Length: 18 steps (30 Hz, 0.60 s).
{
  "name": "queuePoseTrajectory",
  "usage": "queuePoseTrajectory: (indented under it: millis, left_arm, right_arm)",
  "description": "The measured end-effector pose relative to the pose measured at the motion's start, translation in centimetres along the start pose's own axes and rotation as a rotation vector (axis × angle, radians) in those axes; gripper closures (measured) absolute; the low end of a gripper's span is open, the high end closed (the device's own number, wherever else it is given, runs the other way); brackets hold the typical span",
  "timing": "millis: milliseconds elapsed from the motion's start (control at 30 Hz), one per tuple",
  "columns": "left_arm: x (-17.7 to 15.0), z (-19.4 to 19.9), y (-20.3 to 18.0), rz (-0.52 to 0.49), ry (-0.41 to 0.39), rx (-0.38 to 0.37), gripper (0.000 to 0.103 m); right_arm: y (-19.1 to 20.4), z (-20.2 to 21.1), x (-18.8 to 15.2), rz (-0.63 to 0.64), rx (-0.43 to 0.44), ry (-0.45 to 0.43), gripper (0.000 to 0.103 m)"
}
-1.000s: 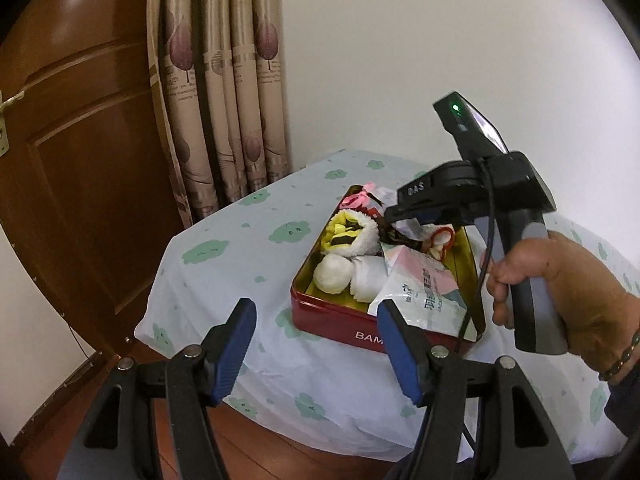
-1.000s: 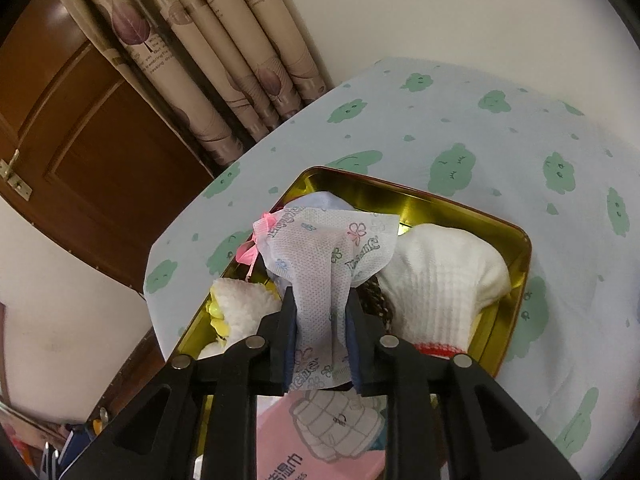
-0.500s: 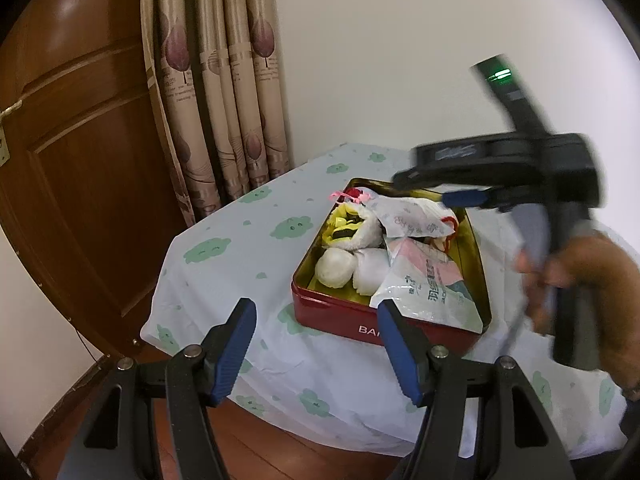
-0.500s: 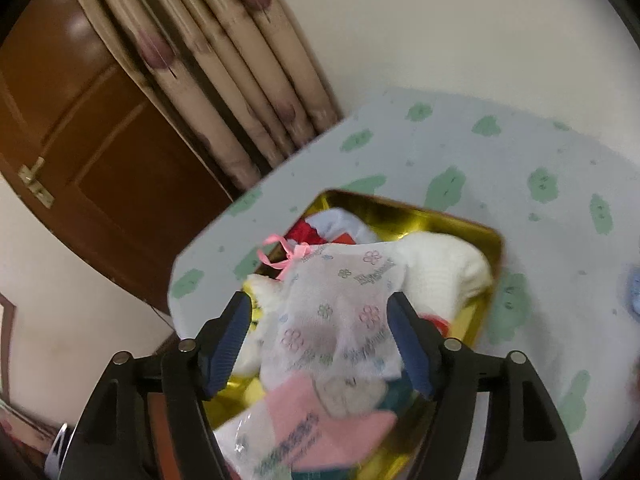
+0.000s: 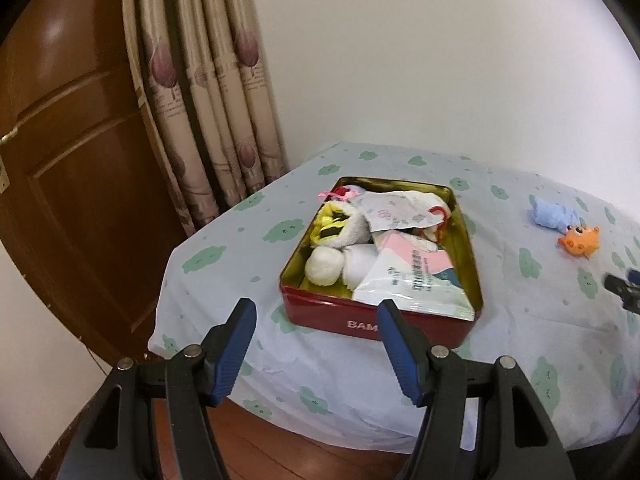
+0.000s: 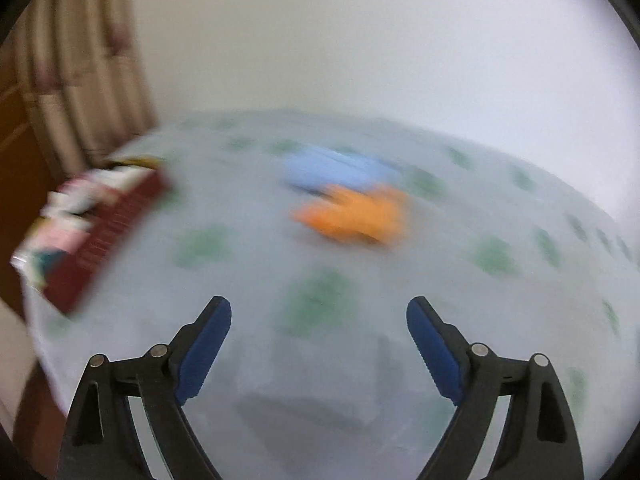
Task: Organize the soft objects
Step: 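Reach the left tool to the orange rubber duck and grasp it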
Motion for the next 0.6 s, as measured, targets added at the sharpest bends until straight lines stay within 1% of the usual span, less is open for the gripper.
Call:
queuePoseTrajectory:
  millis: [67,167,267,300,367,433,567,600]
  left_arm:
    - [-0.1,0.1,-0.7,-0.019,-0.004,-0.008,0.039]
    - [-0.3,-0.2,-2.2,-0.061,0.018,-0.06,0.039]
    - [-0.7,-0.4,-4.6,-0.133,0.036,-0.121,0.039]
    - [-0.7,-0.3,-5.4,-0.158,0.039,-0.144,0.039]
    - [-0.8,0.1,-7.8,-0.228,0.029,-0.192,0.039]
    - [-0.7,0.2,-10.4,-0.293,0.032,-0.236,0.038]
    - [0.4,-0.5,-16.1,-0.373,0.081,-0.391,0.039]
    - [0.7,-0.7,-17.2,-0.388,0.092,-0.415,0.039]
  right_arm:
    - [-3.5,-0.4,-1.0,-0.039,-0.058,0.015,0.015]
    - [-8.7,-1.0,-2.0,-0.119,-0.116,0.033,0.014]
    - [-12.4,-1.4,-2.1,-0.206,-0.126,0.04,0.013]
    - [-13.2,-1.3,-2.1,-0.238,-0.114,0.03,0.011]
    - [-14.3,-1.5,-2.3,-0.285,-0.062,0.018,0.008]
    - [-14.4,-1.8,-2.3,-0.291,-0.039,0.02,0.008]
    - [-14.0,-1.2,-2.4,-0.274,-0.008,-0.021,0.004]
    - [-14.1,-1.0,-2.4,-0.279,-0.002,-0.03,0.004]
Point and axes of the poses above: each gripper's, at about its wrist camera, not at the fingertips, and z roughly against the way its jaws point, y to its left, x to its top, the point moved 2 cm from there along -z, roughly the way its jaws point, and after that the axes turned 10 degrees about y, right-handed, at the moved point
